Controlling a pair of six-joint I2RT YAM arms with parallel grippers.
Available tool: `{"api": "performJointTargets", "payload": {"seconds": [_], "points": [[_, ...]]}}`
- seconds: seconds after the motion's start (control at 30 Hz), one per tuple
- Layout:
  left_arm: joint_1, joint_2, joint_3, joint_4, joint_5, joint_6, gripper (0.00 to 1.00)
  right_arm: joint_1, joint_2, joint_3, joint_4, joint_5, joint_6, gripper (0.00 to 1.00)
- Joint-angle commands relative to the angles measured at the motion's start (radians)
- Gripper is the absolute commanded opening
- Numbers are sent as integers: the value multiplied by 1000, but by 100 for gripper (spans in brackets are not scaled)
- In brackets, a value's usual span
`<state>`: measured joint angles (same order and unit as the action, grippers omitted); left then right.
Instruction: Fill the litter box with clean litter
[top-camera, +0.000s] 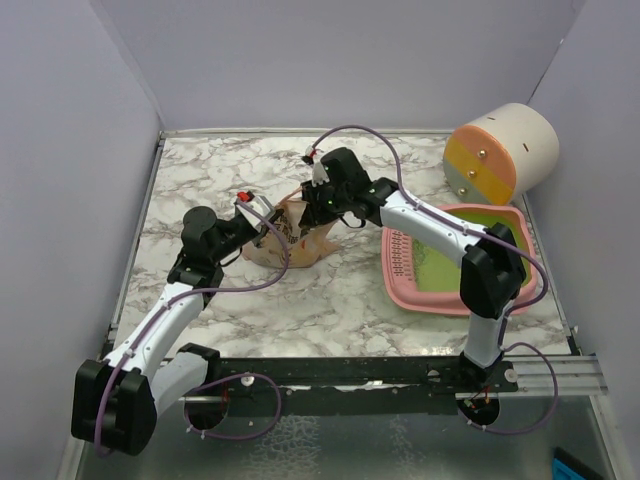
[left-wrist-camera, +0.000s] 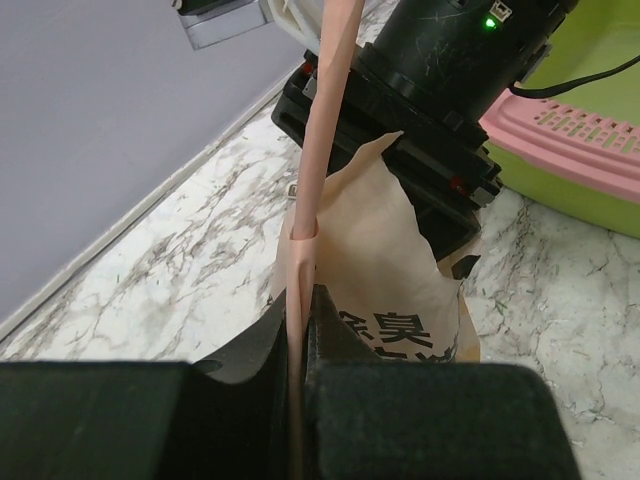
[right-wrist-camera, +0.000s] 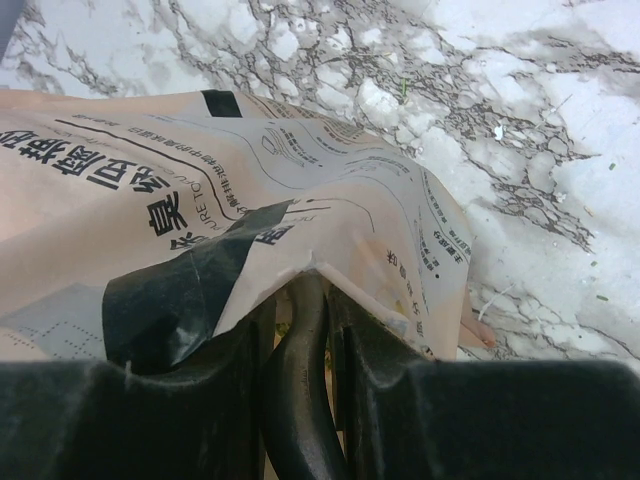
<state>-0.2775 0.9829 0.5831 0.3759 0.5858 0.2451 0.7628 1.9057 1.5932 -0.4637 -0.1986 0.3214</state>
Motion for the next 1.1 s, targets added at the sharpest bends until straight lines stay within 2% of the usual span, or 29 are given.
{"api": "performJointTargets", "payload": {"seconds": [0.0, 0.57, 0.73, 1.07], "points": [[-22, 2, 24, 92, 60, -19, 0, 15, 146, -122, -60, -36, -6, 1], [-23, 9, 4, 90, 6, 15, 0, -3, 145, -228, 183, -294, 168, 1], [-23, -1, -5, 84, -17, 30, 0, -48, 109, -295, 321, -433, 259, 1], [-24, -5, -6, 68, -27, 44, 0, -118, 54, -394, 558, -603, 403, 1]]}}
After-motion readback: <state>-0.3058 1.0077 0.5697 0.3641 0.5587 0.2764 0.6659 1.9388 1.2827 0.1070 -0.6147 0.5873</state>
